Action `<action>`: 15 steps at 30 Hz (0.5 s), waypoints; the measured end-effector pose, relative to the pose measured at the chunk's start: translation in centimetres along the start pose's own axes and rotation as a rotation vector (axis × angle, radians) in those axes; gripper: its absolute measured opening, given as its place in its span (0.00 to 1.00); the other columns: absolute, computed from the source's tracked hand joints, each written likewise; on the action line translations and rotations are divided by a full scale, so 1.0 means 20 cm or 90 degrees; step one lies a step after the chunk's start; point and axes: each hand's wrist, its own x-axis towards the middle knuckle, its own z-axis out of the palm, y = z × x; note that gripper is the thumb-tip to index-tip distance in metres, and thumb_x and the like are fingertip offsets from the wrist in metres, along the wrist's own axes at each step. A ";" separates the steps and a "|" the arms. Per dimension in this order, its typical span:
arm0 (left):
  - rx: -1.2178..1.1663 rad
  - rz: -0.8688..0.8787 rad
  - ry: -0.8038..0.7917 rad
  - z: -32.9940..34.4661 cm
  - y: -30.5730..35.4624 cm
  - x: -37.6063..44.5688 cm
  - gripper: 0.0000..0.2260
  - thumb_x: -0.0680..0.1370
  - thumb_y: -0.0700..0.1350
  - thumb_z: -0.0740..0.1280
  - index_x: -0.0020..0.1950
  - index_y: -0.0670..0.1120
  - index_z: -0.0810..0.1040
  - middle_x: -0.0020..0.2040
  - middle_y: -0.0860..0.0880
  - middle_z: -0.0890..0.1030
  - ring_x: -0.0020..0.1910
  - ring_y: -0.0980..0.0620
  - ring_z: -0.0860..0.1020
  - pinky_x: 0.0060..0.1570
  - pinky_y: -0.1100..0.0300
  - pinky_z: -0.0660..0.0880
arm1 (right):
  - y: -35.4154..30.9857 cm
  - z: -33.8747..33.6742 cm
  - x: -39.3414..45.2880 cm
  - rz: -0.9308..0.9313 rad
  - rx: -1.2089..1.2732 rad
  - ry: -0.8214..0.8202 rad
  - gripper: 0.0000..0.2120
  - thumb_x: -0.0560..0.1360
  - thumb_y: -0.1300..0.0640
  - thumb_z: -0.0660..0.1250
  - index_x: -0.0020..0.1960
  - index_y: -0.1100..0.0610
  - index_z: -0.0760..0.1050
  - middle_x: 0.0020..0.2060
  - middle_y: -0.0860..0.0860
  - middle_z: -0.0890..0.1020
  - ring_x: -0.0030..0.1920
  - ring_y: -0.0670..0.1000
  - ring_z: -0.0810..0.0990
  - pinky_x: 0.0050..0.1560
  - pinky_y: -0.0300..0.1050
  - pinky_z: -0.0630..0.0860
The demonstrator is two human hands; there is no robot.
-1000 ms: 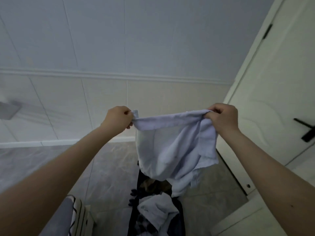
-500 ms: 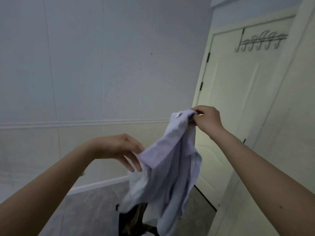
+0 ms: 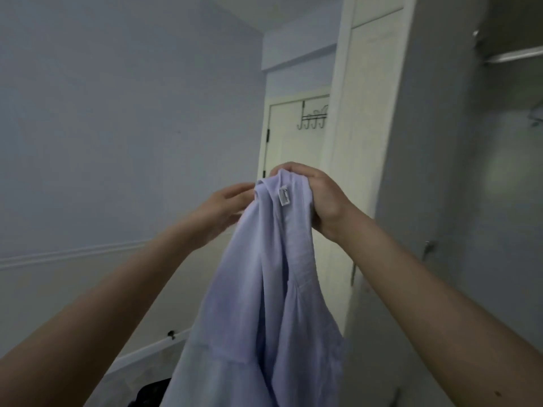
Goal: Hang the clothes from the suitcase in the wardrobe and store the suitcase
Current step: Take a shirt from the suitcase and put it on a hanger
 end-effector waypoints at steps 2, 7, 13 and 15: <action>-0.035 -0.041 -0.086 0.20 0.08 -0.02 0.08 0.81 0.44 0.56 0.50 0.47 0.75 0.41 0.57 0.81 0.37 0.66 0.79 0.37 0.73 0.74 | -0.11 -0.11 -0.12 -0.021 0.018 0.000 0.12 0.75 0.63 0.58 0.35 0.58 0.74 0.32 0.52 0.79 0.35 0.50 0.77 0.44 0.43 0.73; -0.134 -0.071 -0.286 0.54 0.14 -0.05 0.12 0.74 0.43 0.62 0.52 0.43 0.81 0.50 0.46 0.84 0.50 0.49 0.81 0.49 0.58 0.78 | -0.25 -0.46 -0.44 -0.028 0.032 0.052 0.10 0.69 0.60 0.59 0.31 0.58 0.74 0.29 0.51 0.77 0.31 0.48 0.75 0.35 0.37 0.73; 0.025 0.005 -0.159 1.08 0.16 -0.05 0.10 0.79 0.43 0.62 0.48 0.37 0.79 0.40 0.45 0.79 0.37 0.53 0.75 0.37 0.63 0.73 | -0.26 -0.85 -0.85 0.070 0.010 0.201 0.16 0.76 0.63 0.56 0.33 0.59 0.76 0.29 0.51 0.81 0.30 0.47 0.79 0.37 0.40 0.75; 0.020 0.028 -0.136 1.27 0.17 -0.04 0.12 0.79 0.45 0.63 0.36 0.44 0.77 0.32 0.52 0.76 0.31 0.57 0.71 0.33 0.66 0.67 | -0.27 -0.98 -0.99 0.091 -0.051 0.264 0.12 0.77 0.62 0.59 0.41 0.59 0.80 0.37 0.52 0.83 0.37 0.49 0.81 0.42 0.40 0.77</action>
